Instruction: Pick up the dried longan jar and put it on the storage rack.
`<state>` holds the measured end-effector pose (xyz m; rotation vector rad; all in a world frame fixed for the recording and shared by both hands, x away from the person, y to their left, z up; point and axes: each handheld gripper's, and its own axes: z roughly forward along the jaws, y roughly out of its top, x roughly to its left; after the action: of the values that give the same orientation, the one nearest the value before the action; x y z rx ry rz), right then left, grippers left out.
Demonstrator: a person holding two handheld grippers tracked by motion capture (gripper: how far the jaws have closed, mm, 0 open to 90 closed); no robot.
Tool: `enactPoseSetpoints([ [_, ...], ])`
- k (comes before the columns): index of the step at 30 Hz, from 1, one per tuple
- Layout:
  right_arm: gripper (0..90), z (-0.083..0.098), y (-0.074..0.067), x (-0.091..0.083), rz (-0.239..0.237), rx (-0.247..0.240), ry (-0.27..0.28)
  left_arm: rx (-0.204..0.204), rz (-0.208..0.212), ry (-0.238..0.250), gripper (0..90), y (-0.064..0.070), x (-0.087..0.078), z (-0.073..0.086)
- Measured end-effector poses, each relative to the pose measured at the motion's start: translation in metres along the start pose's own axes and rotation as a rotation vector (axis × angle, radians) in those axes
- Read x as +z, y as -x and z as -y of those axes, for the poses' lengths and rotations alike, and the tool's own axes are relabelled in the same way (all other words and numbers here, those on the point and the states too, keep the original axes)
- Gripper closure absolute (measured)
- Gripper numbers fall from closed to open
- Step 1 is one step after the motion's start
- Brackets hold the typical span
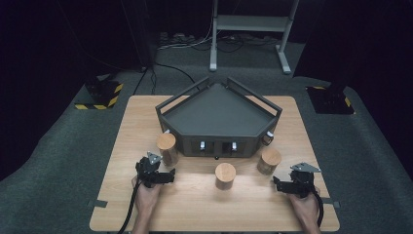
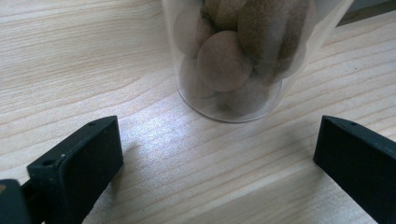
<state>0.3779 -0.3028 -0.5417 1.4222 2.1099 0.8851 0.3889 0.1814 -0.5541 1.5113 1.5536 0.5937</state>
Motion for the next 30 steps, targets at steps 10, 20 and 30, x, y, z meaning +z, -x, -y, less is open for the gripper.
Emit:
enactPoseSetpoints([
  [10,0.3,-0.001,0.000,0.002,0.017,0.015,-0.012,-0.004,-0.008,-0.002,0.6,0.002,-0.001,0.001],
  [20,0.2,-0.001,0.000,0.002,0.018,0.020,-0.012,-0.014,0.004,-0.013,0.6,0.007,-0.004,0.002],
  [30,0.2,-0.001,0.000,0.002,0.018,0.019,-0.012,-0.067,0.028,0.032,2.3,0.012,-0.009,-0.012],
])
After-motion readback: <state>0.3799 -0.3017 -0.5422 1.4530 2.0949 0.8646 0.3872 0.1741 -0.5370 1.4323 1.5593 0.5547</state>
